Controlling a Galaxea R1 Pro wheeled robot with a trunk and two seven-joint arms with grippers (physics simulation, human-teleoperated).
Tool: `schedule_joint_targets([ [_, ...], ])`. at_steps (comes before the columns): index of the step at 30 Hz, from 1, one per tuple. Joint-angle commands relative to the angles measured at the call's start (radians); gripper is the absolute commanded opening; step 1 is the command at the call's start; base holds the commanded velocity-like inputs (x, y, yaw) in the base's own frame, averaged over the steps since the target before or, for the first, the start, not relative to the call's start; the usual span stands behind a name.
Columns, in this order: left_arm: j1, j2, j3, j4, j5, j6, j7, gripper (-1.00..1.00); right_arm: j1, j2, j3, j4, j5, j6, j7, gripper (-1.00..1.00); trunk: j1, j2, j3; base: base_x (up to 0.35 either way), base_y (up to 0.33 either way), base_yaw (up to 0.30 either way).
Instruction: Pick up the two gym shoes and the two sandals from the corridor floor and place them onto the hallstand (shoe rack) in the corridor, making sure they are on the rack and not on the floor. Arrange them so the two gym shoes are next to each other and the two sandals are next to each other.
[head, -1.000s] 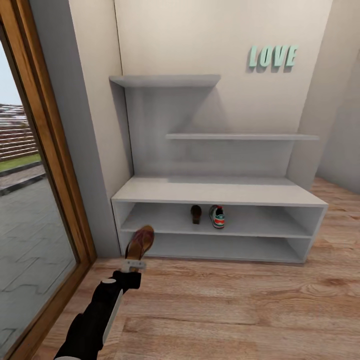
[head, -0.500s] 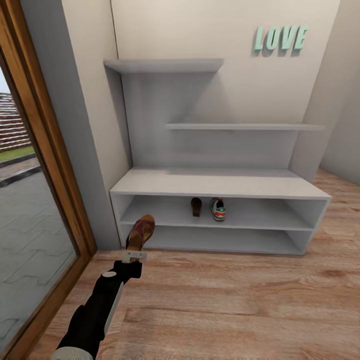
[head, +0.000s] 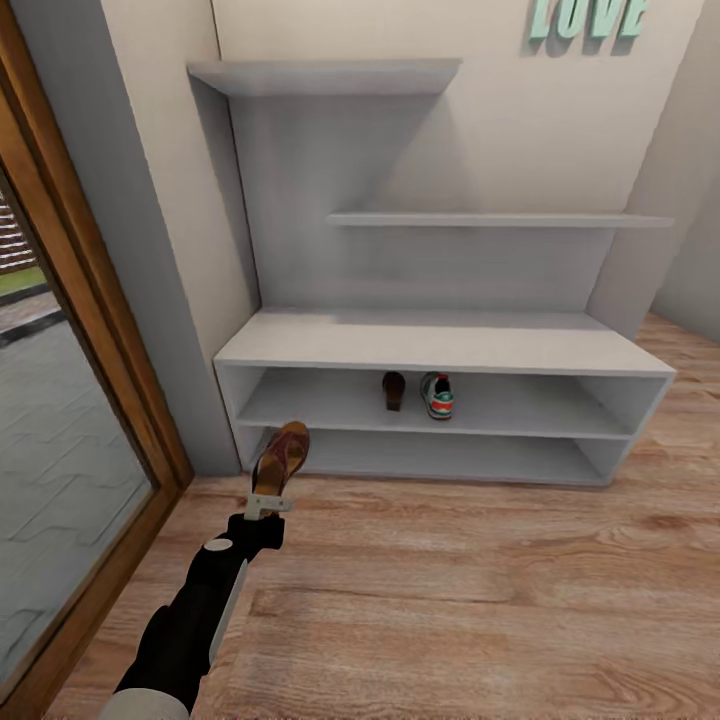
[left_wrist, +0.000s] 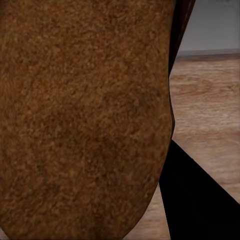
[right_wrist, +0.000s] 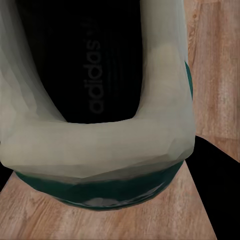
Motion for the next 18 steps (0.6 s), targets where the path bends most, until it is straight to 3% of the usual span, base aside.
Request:
schedule_joint_targets([
  [1, 0.000, -0.001, 0.002, -0.002, -0.011, -0.004, -0.007, -1.00, -0.001, 0.000, -0.002, -0.001, -0.004, 0.004, 0.002, -1.00, 0.000, -0.001, -0.007, 0.000, 0.000, 0.000],
  [6, 0.000, -0.002, 0.002, -0.002, -0.007, -0.036, -0.007, -1.00, -0.001, 0.000, -0.002, 0.000, -0.004, 0.005, 0.002, -1.00, 0.002, -0.002, -0.034, 0.000, 0.000, 0.000],
  [10, 0.000, -0.006, 0.003, -0.002, 0.043, -0.114, -0.006, -1.00, -0.001, 0.000, -0.002, 0.000, -0.004, 0.004, 0.002, -1.00, 0.004, -0.003, -0.056, 0.000, 0.000, 0.000],
  [13, -0.002, -0.008, 0.003, -0.003, 0.077, -0.131, -0.006, -1.00, -0.001, 0.000, -0.002, -0.001, -0.004, 0.004, 0.002, -1.00, 0.006, -0.004, -0.073, 0.000, 0.000, 0.000],
  [18, -0.008, -0.009, 0.003, -0.005, 0.096, -0.140, -0.006, -1.00, -0.001, 0.001, -0.001, 0.000, -0.004, 0.004, 0.002, -1.00, 0.008, -0.005, -0.100, 0.000, 0.000, 0.000],
])
